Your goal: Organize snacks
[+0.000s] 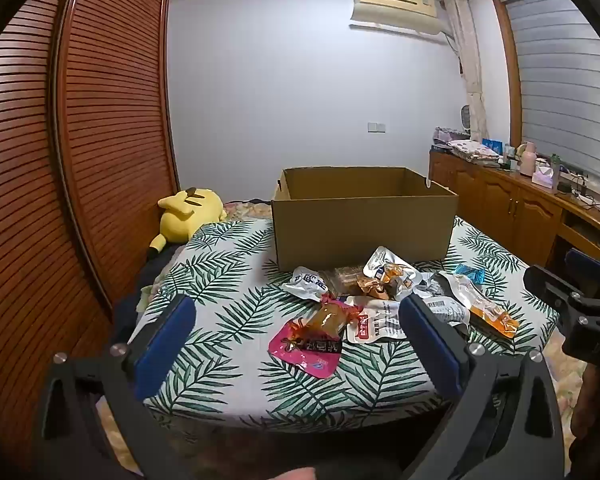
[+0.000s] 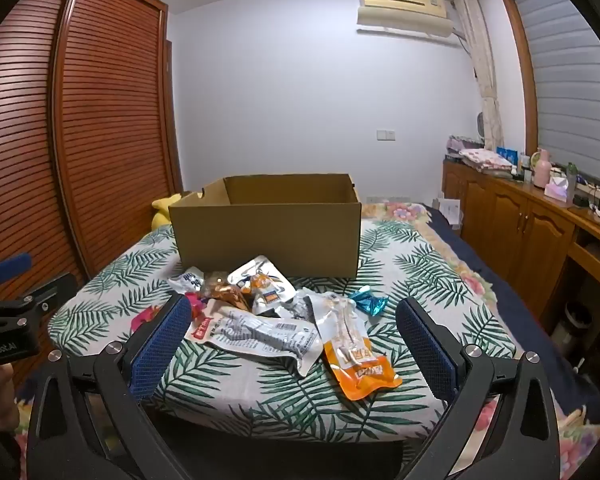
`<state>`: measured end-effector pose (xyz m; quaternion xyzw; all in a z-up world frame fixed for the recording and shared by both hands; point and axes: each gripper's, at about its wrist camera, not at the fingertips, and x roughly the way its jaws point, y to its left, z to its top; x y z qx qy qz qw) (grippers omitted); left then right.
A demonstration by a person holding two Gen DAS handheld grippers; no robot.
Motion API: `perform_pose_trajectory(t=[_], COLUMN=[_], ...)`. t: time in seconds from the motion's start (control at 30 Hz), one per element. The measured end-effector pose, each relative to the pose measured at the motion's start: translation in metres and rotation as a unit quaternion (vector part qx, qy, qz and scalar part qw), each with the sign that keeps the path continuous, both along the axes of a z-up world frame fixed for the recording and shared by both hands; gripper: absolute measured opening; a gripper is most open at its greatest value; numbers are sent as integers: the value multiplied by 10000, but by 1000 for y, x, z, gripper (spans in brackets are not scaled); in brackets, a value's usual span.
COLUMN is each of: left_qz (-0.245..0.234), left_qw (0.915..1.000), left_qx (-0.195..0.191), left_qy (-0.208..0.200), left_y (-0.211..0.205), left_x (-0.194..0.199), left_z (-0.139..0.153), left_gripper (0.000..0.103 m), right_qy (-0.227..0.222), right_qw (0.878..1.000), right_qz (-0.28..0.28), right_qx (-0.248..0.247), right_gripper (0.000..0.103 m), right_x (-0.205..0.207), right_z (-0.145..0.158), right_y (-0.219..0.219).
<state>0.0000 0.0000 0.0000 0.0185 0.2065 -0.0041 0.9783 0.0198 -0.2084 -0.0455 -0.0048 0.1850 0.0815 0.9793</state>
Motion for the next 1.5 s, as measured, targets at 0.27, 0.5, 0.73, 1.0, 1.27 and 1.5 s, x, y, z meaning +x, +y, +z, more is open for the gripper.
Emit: perform_pose_trajectory(t=[0.27, 0.5, 0.73, 1.0, 1.27, 1.5], left_qz=[12, 11, 10, 7, 0, 1], left_qw=[10000, 10000, 10000, 10000, 10000, 10000], left_qx=[-1, -7, -5, 3, 0, 5], left_qy=[-2, -3, -7, -16, -36, -50], left_y=[0, 0, 0, -5, -4, -4], left_x=[0, 0, 0, -1, -3, -3], left_z=[0, 0, 0, 0, 5, 6], left_gripper=[103, 103, 103, 103, 103, 103], right_qy=[-15, -25, -25, -26, -25, -23], right_qw=[10000, 10000, 10000, 10000, 10000, 10000], right_qz=[-14, -2, -7, -2, 1, 2], right_qx=[-23, -27, -35, -37, -38, -44], right_gripper=[103, 103, 103, 103, 103, 103], right_x=[-1, -1, -1, 0, -1, -1], right_z=[0, -1, -2, -4, -3, -3], right_y=[1, 1, 0, 0, 0, 1])
